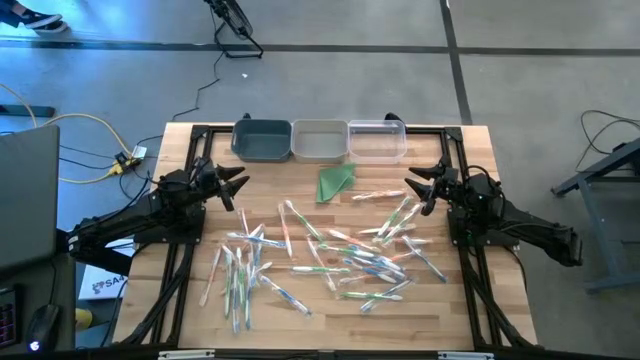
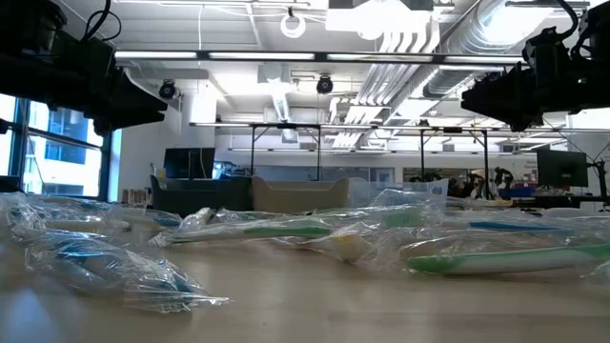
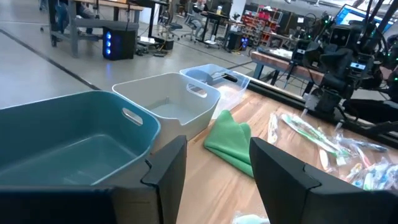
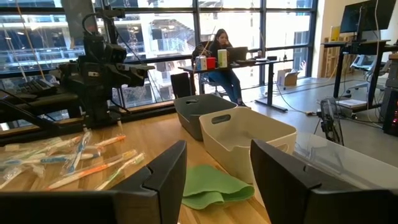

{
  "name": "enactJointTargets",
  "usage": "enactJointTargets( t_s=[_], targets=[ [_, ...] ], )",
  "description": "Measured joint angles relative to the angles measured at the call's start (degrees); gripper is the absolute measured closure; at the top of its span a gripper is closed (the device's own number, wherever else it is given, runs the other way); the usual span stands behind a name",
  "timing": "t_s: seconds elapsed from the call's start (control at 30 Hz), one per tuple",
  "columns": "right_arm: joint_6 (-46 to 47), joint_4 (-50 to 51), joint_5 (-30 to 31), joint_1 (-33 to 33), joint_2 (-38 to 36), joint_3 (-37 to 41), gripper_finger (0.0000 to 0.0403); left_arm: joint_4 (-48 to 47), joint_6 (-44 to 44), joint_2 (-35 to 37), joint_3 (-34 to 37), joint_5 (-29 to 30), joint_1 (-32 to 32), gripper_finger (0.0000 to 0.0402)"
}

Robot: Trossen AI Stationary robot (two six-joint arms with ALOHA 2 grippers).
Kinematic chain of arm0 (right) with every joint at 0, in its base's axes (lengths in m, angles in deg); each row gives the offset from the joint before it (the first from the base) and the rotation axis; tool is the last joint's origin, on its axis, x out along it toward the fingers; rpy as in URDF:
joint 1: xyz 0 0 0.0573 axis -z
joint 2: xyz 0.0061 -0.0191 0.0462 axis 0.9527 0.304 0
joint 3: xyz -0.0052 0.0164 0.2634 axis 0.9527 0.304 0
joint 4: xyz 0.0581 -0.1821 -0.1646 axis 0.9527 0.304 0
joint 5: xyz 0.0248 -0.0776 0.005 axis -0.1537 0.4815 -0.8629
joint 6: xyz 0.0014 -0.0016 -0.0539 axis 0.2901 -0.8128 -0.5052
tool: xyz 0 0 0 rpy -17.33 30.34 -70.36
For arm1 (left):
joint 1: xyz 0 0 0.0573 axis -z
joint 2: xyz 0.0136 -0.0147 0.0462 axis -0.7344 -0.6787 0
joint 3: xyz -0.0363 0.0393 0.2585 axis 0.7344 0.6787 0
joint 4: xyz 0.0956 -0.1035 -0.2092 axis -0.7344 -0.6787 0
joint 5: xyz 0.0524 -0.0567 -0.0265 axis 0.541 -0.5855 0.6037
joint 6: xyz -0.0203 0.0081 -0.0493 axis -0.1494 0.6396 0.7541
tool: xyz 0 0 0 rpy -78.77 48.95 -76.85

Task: Pick & Place Toothbrushes
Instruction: Put the orange toothbrush into the dark blue bin

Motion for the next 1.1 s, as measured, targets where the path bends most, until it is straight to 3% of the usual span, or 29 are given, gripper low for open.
enactJointTargets(
  t_s=[1.1],
  targets=[
    [-0.5,-3.5,0.2,0.0,0.0,0.0,0.0231,0.1,0.0,0.0,0.0,1.3,0.0,0.0231]
  ],
)
